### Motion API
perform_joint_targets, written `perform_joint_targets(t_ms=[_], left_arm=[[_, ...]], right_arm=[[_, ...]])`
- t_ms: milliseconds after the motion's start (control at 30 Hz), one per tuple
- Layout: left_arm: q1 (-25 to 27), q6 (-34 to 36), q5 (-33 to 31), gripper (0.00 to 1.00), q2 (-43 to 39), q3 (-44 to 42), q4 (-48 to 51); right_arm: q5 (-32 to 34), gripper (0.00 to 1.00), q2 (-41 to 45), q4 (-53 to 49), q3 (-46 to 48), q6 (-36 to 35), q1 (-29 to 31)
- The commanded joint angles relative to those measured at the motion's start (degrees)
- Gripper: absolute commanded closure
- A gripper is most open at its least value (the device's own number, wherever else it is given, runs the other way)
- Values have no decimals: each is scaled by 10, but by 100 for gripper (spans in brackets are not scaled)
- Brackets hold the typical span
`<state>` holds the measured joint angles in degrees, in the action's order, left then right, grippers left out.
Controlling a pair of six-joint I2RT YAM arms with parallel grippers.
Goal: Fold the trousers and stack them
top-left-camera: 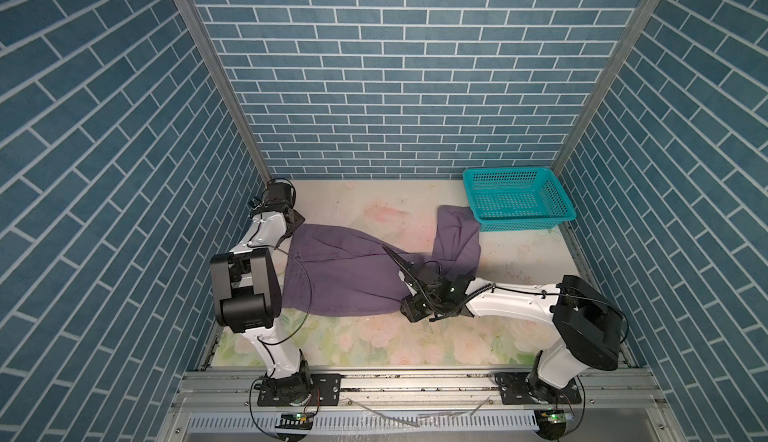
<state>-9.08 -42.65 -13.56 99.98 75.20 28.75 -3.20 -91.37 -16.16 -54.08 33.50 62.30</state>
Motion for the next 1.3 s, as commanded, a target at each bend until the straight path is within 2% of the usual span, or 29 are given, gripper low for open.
perform_joint_targets(t_ms=[0,100,233,400,567,767,900,1000,1133,1267], left_arm=[[4,-15,-10,12,-75,-18,27],[25,-13,-16,10,-146,-43,33],[74,4,-53,8,-250,-90,46],[122,9,-59,6,-354,-166,67],[164,9,-37,6,-396,-241,96],[166,-10,-8,7,-394,-333,87],[164,-29,-18,6,-374,-363,80],[143,-34,-4,6,-333,-372,72],[93,-31,47,7,-276,-385,40],[63,-21,65,15,-232,-392,11]], right_arm=[[27,46,90,-60,-22,-18,-15],[48,41,187,-83,10,-11,-50],[68,36,301,-122,58,16,-132],[58,35,337,-176,77,30,-228],[20,37,278,-184,81,35,-303],[-38,43,176,-114,53,24,-388],[-41,46,88,-90,-10,-6,-419],[-29,43,16,-84,-70,-30,-426],[-31,41,-64,-67,-135,-46,-431],[-22,40,-130,-72,-185,-52,-433]])
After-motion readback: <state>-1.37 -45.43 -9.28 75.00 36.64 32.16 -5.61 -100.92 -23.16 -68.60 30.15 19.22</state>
